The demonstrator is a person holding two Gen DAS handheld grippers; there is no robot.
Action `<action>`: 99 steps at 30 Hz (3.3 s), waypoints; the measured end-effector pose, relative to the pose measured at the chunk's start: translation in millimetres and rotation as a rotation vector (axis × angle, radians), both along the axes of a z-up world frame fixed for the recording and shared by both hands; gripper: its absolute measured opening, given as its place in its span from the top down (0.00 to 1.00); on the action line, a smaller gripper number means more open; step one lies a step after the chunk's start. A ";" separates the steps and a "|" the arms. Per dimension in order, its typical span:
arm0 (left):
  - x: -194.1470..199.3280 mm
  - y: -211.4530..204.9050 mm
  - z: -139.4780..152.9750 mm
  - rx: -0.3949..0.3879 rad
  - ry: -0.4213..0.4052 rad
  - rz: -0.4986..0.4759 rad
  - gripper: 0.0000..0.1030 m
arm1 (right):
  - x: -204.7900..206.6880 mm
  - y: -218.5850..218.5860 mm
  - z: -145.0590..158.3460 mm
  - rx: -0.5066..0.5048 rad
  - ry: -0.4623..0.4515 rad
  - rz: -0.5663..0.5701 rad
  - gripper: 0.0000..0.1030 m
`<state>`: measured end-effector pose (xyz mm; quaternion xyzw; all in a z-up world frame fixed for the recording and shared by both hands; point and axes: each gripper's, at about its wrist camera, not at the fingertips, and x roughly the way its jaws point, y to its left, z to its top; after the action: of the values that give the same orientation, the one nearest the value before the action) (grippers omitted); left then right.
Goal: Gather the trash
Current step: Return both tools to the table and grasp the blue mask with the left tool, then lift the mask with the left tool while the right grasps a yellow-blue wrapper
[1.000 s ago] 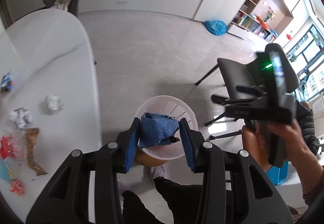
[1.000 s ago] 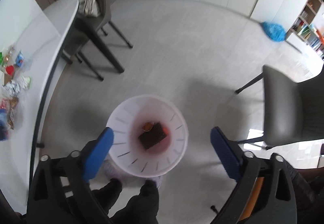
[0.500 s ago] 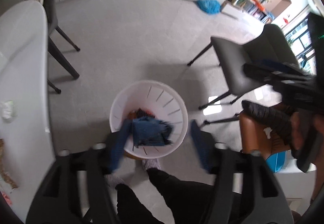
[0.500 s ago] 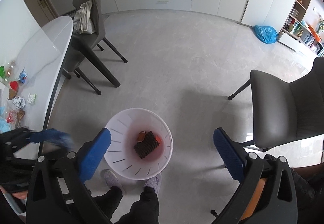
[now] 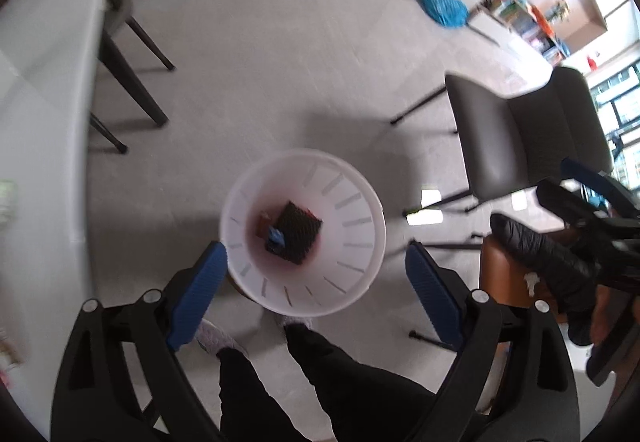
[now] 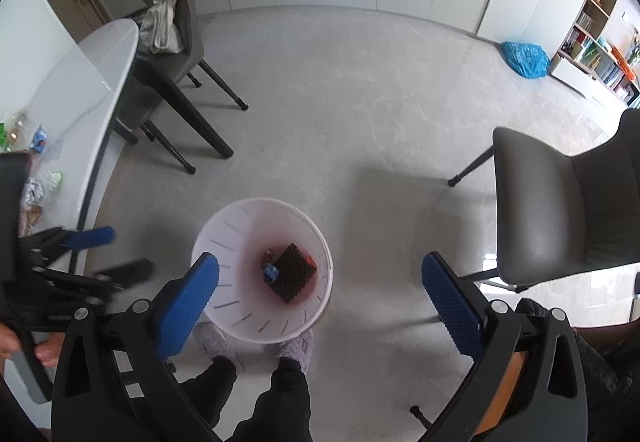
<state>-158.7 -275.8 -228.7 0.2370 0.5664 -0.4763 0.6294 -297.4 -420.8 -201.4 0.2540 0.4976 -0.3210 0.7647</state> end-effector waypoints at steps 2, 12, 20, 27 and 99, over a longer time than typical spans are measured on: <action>9.3 11.9 28.8 -0.043 -0.031 0.023 0.11 | 5.5 2.4 12.5 -0.018 -0.027 0.013 0.02; 51.7 125.1 143.3 -0.184 -0.246 0.295 0.07 | 71.0 51.1 83.2 -0.127 -0.183 0.207 0.02; 88.6 241.3 147.6 -0.133 -0.342 0.549 0.07 | 147.8 124.3 105.8 -0.131 -0.248 0.444 0.02; 150.9 327.8 127.3 -0.077 -0.398 0.669 0.07 | 196.8 192.8 98.1 -0.114 -0.231 0.597 0.02; 230.5 379.3 174.9 -0.519 -0.102 0.667 0.85 | 322.8 329.0 61.2 0.283 -0.555 1.004 0.73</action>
<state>71.8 103.5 -53.8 -0.1022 0.4414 -0.3612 0.8150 25.4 -91.9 -140.2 0.1615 0.3762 0.2280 0.8834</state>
